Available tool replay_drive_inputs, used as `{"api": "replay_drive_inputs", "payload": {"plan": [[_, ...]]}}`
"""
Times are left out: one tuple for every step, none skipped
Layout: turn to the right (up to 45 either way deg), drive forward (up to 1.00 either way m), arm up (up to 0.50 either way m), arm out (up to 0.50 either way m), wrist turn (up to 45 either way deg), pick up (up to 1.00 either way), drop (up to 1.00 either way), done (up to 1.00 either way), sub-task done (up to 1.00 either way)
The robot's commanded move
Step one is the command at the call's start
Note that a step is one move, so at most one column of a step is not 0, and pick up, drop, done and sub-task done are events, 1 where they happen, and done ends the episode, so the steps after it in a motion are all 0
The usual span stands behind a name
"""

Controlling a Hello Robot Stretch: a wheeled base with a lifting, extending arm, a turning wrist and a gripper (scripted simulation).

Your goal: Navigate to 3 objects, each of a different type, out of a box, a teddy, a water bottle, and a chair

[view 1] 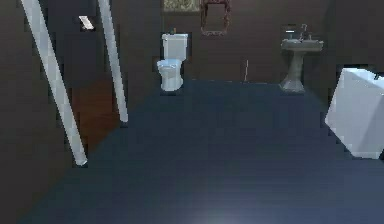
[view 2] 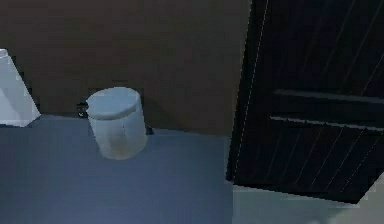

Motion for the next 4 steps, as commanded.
{"api": "replay_drive_inputs", "payload": {"plan": [[-18.0, 0.00, 0.00, 0.00, 0.0, 0.00, 0.00, 0.00, 0.00], [0.0, 1.00, 0.00, 0.00, 0.0, 0.00, 0.00, 0.00, 0.00], [0.0, 0.95, 0.00, 0.00, 0.0, 0.00, 0.00, 0.00, 0.00], [-45.0, 0.00, 0.00, 0.00, 0.0, 0.00, 0.00, 0.00, 0.00]]}}
